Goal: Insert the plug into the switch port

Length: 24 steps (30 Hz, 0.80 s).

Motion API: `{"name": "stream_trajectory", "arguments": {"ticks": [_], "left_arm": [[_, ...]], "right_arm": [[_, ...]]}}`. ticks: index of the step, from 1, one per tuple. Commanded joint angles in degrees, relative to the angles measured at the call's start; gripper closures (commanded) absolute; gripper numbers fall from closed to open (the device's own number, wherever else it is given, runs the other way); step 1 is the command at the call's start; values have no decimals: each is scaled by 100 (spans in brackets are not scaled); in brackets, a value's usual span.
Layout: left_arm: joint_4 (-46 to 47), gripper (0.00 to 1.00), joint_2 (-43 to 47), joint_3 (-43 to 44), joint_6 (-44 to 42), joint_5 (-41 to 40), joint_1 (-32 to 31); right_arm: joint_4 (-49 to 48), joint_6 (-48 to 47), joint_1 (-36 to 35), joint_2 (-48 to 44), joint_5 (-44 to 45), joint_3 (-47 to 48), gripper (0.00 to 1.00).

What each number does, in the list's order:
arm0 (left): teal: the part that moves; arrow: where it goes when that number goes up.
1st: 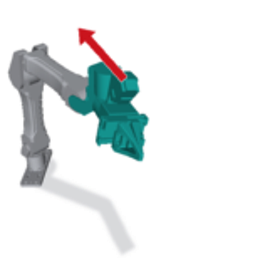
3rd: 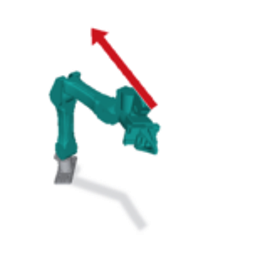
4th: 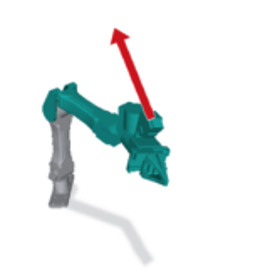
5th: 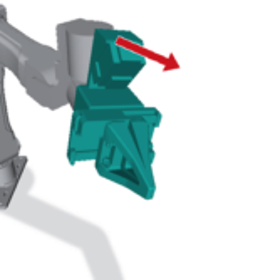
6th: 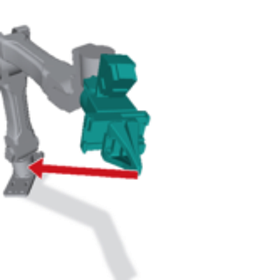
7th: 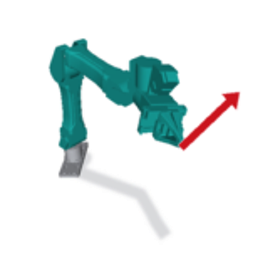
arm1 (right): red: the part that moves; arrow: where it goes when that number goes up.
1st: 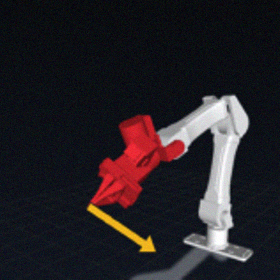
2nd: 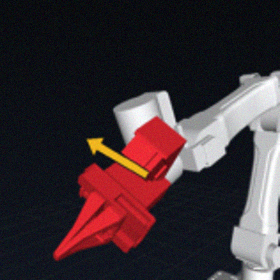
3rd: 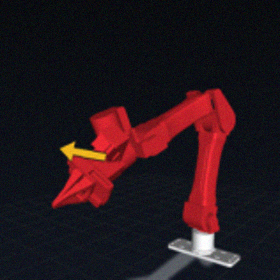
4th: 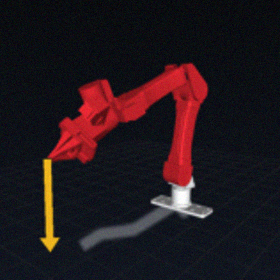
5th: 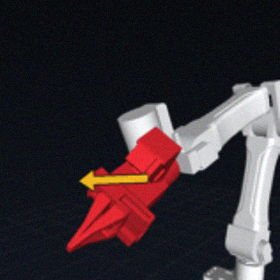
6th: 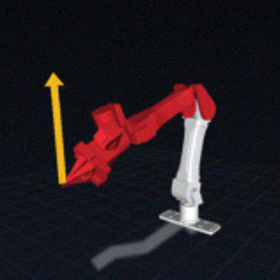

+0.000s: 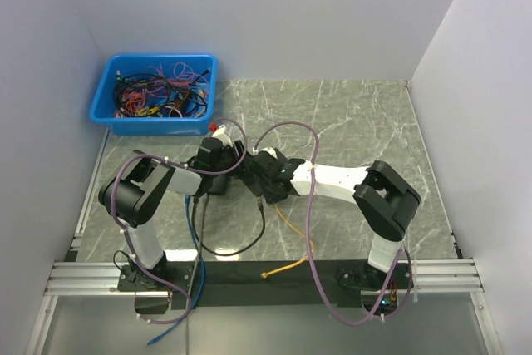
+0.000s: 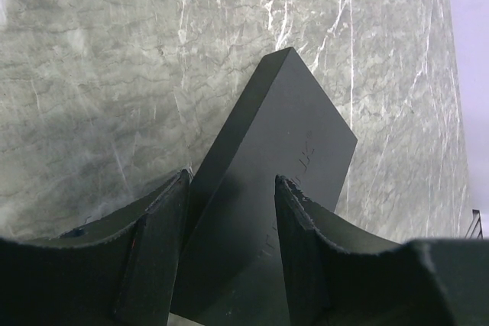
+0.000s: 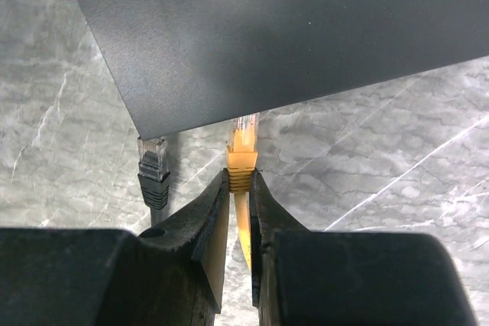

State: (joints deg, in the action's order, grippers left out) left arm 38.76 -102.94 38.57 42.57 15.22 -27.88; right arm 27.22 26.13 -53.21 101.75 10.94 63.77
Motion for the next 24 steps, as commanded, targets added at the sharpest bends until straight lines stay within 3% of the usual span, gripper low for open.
{"name": "stream_trajectory", "arguments": {"ticks": [1, 17, 24], "left_arm": [[316, 46, -51, -86, -91, 411, -33], [597, 47, -60, -288, -108, 710, -42], [668, 47, -43, -315, -205, 772, -42]], "right_arm": [[-375, -335, -23, -7, -153, 443, 100], [-551, -539, 13, 169, 66, 575, 100], [-929, -846, 21, -243, -74, 365, 100]]}}
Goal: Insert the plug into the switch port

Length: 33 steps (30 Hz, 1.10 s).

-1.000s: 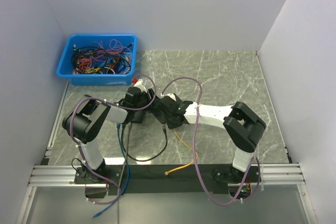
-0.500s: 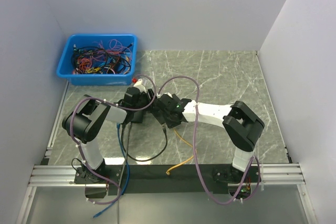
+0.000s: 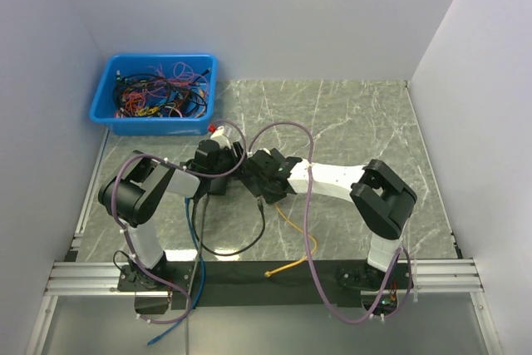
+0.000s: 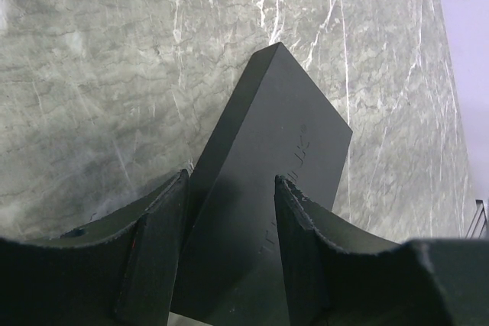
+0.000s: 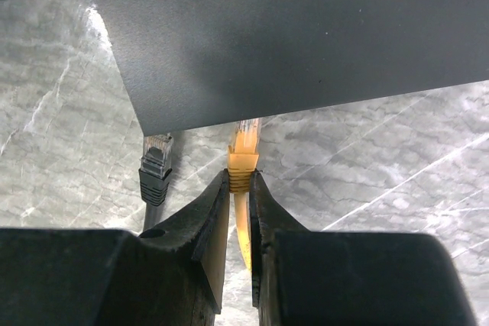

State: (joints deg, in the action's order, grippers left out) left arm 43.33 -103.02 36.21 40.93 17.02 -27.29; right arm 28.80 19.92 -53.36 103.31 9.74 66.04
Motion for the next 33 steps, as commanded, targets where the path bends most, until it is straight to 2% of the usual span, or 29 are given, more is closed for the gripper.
{"name": "stream_trajectory", "arguments": {"ticks": [1, 6, 17, 26, 33], "left_arm": [[220, 47, -25, -96, -76, 584, -101], [211, 47, -16, -79, -138, 627, -101], [386, 47, -69, -202, -111, 715, -101], [553, 47, -262, -105, -225, 1102, -101], [931, 47, -570, -43, -269, 1646, -101]], "right_arm": [[-1121, -347, 28, -460, 20, 102, 100], [-1428, -533, 36, -715, -288, -135, 100], [-1614, -507, 89, -382, -323, -241, 100], [-2220, -507, 467, -539, -516, -601, 100], [-2765, -647, 476, -733, -709, -926, 100]]}}
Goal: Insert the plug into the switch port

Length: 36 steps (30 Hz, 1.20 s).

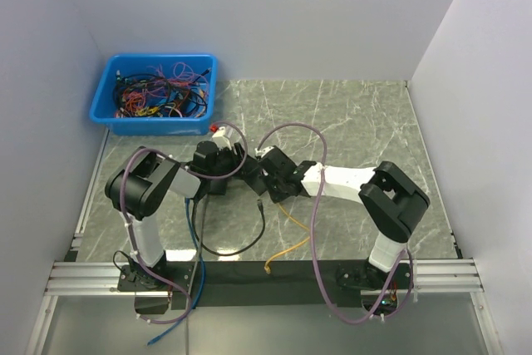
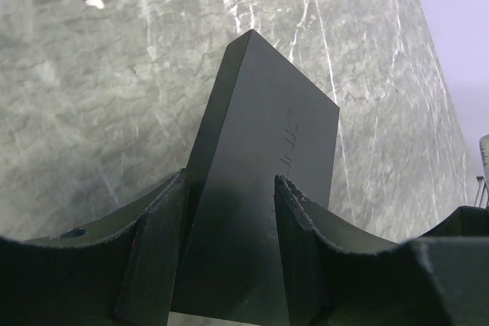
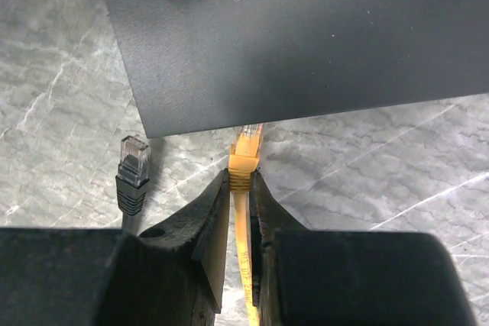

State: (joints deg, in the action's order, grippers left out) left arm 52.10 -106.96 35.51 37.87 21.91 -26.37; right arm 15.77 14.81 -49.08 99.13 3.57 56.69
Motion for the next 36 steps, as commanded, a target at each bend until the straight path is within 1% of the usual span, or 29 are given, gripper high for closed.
{"name": "stream_trajectory", "arguments": {"ticks": [1, 5, 6, 10, 19, 24, 29, 31, 33, 35, 36], "left_arm": [[99, 47, -202, 35, 28, 1201, -193], [187, 47, -282, 62, -95, 1421, -193], [178, 47, -291, 53, -165, 1430, -193], [195, 48, -264, -17, -315, 1509, -193], [380, 49, -379, -140, -359, 1623, -193], [774, 50, -501, -237, -368, 1877, -193], [1197, 51, -563, -369, -394, 2176, -193], [1268, 52, -589, -387, -438, 2291, -219], [1408, 53, -642, -387, -429, 2422, -228], [1478, 53, -703, -395, -412, 2519, -228], [1514, 55, -712, -404, -412, 2555, -228]], "right_arm": [[-1515, -153, 48, -342, -155, -34, 100], [-1568, -241, 39, -578, -340, -263, 100], [-1742, -242, 39, -614, -340, -298, 100], [-1779, -242, 30, -728, -480, -439, 100], [-1744, -206, 30, -773, -226, -527, 100], [-1753, -268, 48, -764, -234, -465, 100], [-1902, -444, 170, -957, -647, -483, 100], [-1998, -426, 310, -975, -988, -509, 100], [-2043, -409, 390, -896, -1165, -492, 100], [-2025, -400, 452, -739, -1158, -405, 100], [-1973, -400, 469, -677, -1166, -378, 100]]}}
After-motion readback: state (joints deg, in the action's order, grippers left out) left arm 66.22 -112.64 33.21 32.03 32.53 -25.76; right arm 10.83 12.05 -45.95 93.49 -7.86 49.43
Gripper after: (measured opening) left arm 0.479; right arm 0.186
